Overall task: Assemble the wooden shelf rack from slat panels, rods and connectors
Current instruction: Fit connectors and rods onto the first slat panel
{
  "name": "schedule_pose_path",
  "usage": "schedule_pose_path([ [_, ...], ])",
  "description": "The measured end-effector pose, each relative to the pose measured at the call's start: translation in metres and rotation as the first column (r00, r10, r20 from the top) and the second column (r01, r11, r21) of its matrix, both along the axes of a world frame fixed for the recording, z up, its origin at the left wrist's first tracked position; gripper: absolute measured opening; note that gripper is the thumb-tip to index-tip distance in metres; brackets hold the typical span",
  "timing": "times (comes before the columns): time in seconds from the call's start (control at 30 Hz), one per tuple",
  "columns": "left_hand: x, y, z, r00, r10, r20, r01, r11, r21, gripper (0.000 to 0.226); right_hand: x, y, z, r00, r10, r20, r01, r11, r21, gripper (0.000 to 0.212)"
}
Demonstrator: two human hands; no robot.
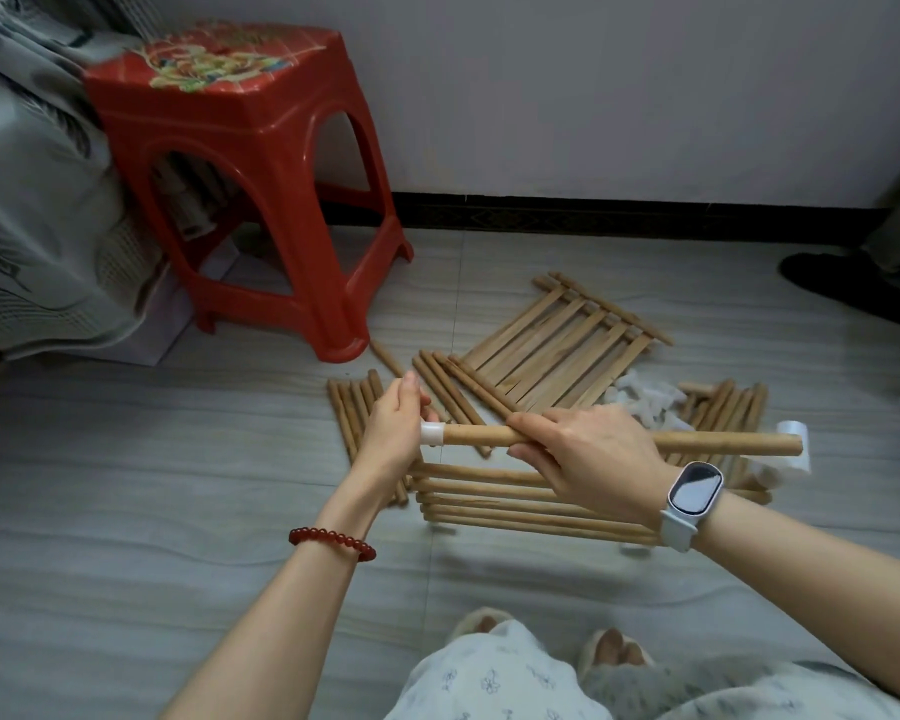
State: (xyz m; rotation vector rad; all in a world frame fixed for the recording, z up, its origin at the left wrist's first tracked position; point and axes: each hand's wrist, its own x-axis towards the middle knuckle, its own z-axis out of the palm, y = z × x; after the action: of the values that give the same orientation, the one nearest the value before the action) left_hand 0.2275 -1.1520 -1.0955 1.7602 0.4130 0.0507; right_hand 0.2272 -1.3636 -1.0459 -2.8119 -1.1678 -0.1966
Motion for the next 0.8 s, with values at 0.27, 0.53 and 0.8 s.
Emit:
schedule_pose_path([
  [0.27,-0.001,0.004,0.005,1.0,-0.021,0.002,0.021,0.998,0.064,0.034,0.007,0.014,0.004,0.988,-0.047,-0.145,0.043,0.999,-0.027,0.035],
  [0.53,-0.003,-0.009,0.019,0.99,-0.037,0.14,-0.076,0.688,0.722,0.029,-0.001,-0.051,0.023,0.98,-0.107,-0.167,0.147,0.958,0.247,0.048],
  [0.8,-0.006,-0.084,0.038,0.709,-0.7,0.085,0.19,0.305,0.933,0.056,-0.006,-0.142,0.0,0.474,-0.546,-0.69,0.88,0.309,0.361,0.037],
])
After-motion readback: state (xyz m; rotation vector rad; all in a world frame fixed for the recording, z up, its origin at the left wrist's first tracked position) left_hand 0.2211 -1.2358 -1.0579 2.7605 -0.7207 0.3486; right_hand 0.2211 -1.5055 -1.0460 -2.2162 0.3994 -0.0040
